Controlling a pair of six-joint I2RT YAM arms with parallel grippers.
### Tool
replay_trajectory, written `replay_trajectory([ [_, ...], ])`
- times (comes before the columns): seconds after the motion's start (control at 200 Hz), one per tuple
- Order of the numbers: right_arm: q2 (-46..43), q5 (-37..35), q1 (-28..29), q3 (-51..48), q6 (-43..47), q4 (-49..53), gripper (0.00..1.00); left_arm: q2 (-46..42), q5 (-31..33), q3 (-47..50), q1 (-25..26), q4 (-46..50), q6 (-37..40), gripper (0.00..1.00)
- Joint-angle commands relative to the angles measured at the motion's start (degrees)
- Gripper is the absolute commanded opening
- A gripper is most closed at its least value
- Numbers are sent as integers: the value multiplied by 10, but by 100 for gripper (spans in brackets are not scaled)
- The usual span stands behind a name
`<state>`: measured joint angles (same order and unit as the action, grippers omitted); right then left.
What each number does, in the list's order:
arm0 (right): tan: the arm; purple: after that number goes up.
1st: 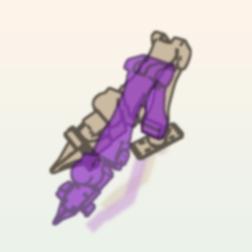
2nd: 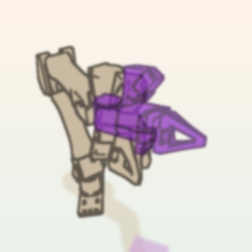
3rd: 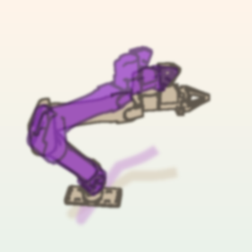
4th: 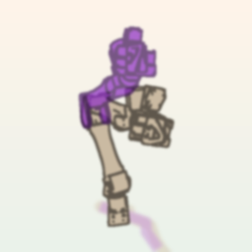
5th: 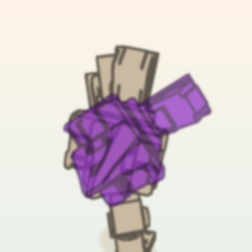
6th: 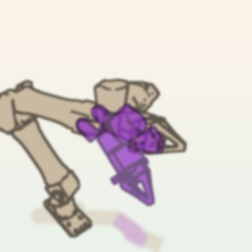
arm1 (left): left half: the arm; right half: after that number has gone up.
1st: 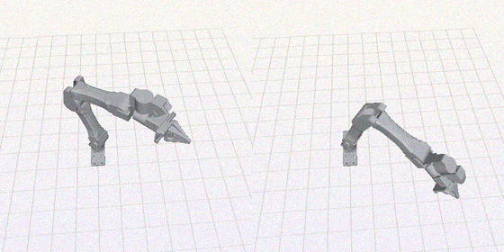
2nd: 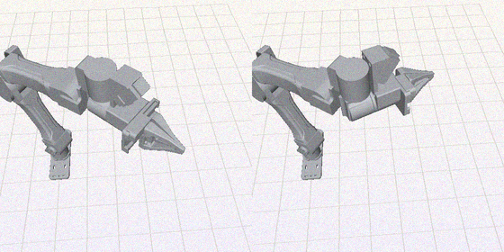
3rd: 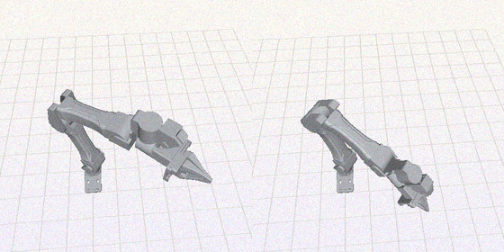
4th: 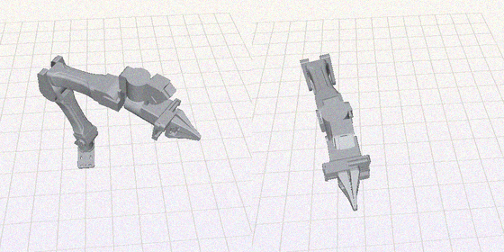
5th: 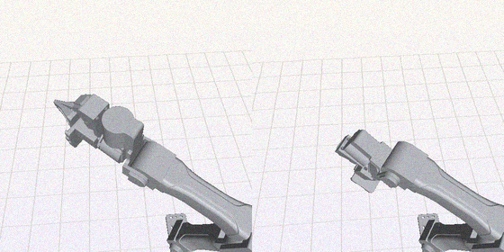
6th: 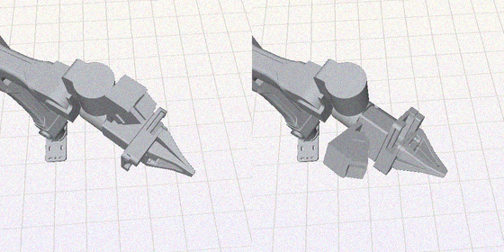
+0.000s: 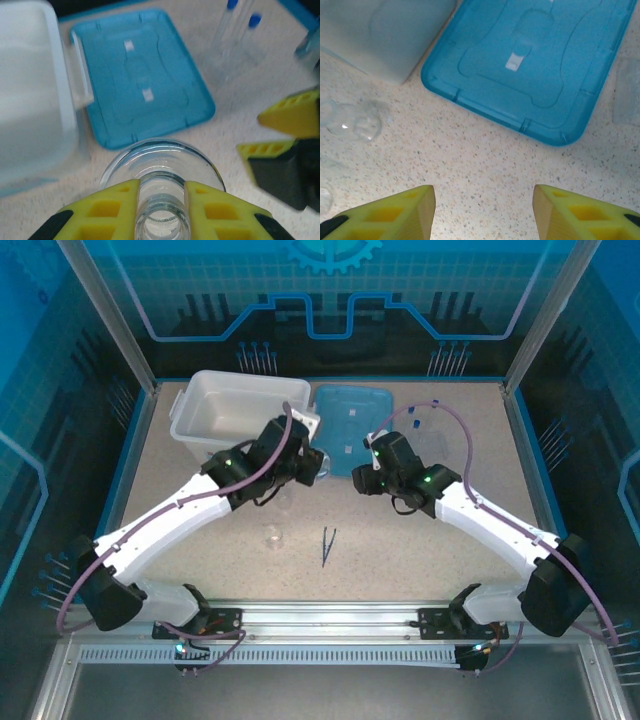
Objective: Organize the chemistry lab equipment
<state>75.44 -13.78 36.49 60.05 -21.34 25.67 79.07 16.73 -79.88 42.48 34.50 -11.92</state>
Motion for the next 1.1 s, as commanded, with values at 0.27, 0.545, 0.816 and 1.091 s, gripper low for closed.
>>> replay_trajectory([
  [0.27, 36, 46, -20, 74, 15, 26, 55, 97, 10, -162, -113, 24, 47, 10],
  [0.545, 70, 66, -21, 88, 4, 17, 54, 138, 3, -172, -190, 7, 53, 10],
  [0.816, 80, 73, -20, 90, -5, 15, 54, 173, -3, -137, -215, -12, 44, 9],
  [1.091, 85, 75, -19, 94, -3, 21, 54, 224, -14, -111, -224, -32, 35, 9],
])
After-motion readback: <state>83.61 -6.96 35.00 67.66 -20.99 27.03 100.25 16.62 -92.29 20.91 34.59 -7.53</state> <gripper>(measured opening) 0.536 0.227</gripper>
